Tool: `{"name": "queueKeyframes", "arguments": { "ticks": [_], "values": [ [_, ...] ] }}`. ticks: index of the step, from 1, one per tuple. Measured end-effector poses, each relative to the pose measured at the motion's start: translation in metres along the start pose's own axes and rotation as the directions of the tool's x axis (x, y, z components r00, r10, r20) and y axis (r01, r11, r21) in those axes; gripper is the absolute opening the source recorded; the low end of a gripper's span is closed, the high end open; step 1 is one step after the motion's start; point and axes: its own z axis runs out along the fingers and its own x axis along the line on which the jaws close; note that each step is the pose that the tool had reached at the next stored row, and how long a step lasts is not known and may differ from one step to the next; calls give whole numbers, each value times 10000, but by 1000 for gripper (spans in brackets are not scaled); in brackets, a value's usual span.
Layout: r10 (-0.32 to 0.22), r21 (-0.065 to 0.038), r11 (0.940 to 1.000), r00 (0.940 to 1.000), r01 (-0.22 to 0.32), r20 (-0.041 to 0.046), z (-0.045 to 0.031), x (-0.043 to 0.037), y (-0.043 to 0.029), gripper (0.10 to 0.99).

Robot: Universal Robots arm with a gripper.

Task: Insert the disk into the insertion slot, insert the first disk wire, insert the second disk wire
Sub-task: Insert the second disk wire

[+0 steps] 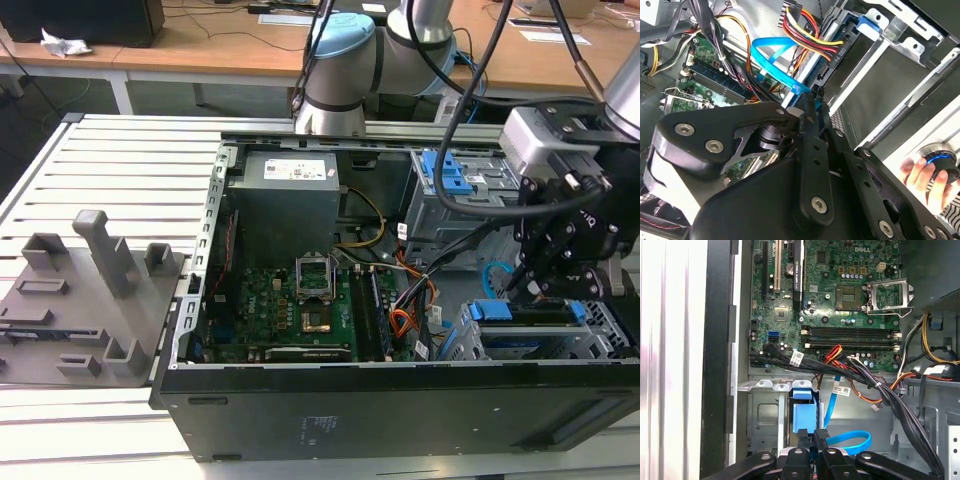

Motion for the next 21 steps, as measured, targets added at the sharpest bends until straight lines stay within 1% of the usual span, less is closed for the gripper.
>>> {"name": "queueKeyframes", "arguments": {
  "ticks": [9,12,17,21],
  "values": [
    [13,0,10000,10000,-13,1,2,68,-1,161],
    [16,0,10000,10000,-16,-1,11,77,-3,161],
    [16,0,10000,10000,-16,3,34,75,-29,161],
    [16,-1,10000,10000,-16,1,55,33,-59,161]
  ]
}}
